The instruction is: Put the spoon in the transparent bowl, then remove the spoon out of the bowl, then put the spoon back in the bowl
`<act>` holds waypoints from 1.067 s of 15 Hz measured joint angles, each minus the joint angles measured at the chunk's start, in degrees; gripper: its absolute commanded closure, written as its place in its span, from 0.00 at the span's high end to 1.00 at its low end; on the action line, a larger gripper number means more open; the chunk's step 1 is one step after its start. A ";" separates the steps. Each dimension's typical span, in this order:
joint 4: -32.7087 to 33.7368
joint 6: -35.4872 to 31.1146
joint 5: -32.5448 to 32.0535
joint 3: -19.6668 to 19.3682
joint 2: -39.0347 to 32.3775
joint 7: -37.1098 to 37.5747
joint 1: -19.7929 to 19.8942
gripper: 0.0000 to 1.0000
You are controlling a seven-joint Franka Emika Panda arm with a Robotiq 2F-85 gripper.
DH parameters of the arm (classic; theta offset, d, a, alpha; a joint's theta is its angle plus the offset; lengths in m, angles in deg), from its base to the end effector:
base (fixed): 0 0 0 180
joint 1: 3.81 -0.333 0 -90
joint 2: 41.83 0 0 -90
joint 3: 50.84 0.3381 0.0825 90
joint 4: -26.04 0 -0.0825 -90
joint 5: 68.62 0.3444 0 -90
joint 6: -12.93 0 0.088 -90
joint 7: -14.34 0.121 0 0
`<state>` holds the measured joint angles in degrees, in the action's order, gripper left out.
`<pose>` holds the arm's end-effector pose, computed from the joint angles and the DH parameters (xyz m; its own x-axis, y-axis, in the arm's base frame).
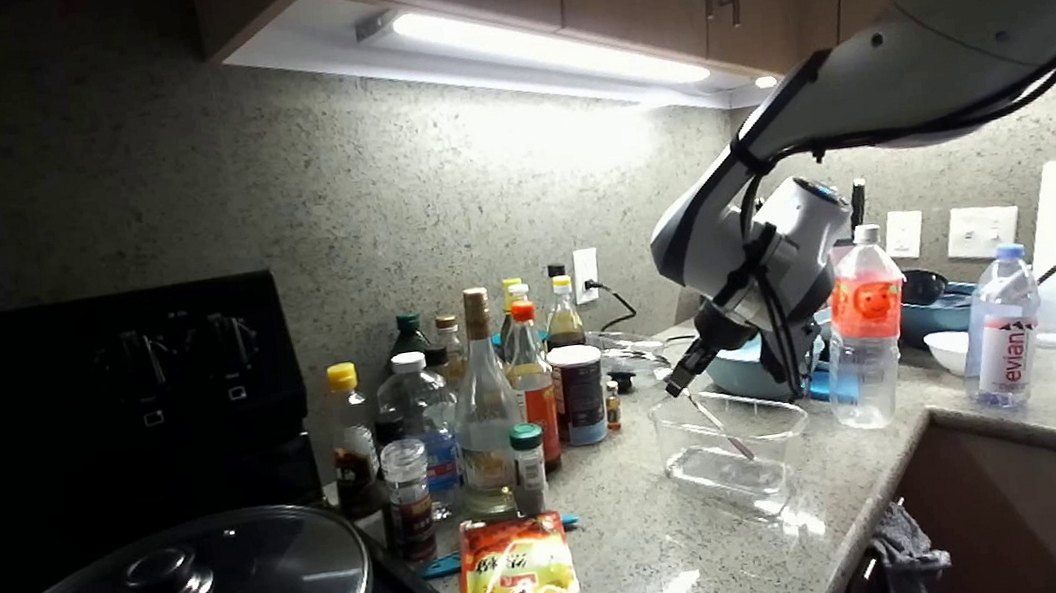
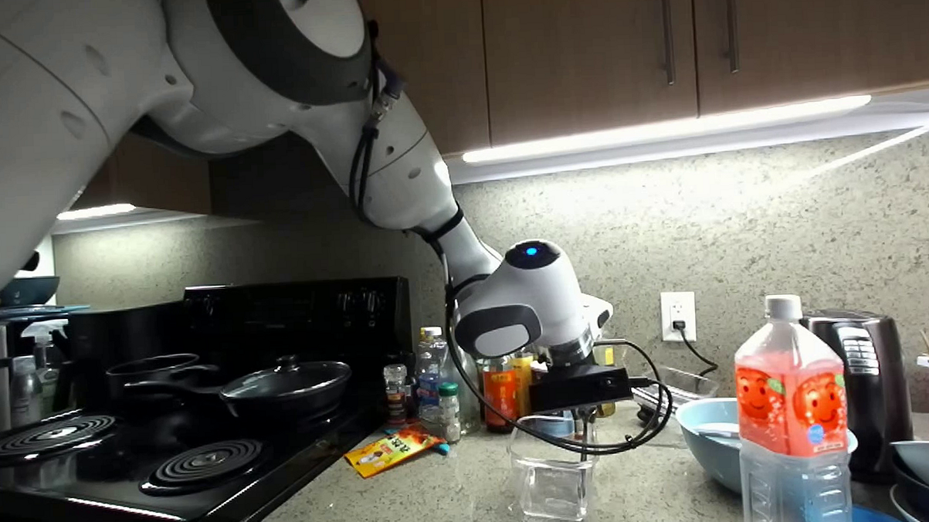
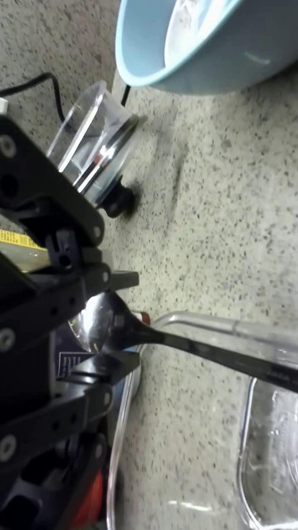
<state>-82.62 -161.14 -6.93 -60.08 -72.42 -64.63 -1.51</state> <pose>0.6196 -0.1816 0.3093 0.7826 0.2108 0.5858 0.1169 -0.9739 0.1944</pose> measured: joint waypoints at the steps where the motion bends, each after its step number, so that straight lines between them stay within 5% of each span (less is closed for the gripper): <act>1: 1.00 -3.25 0.15 0.84 -1.14 0.00 0.02 0.16; 5: 5.28 -15.23 0.13 5.16 -5.40 -0.05 0.65 0.16; 8: 6.07 -18.36 0.08 6.17 -7.14 -0.05 0.31 0.16; 16: -3.24 -19.43 -27.08 2.08 -3.32 26.91 -1.65 0.16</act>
<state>-85.87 -180.57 -34.02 -58.00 -75.74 -37.72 -3.16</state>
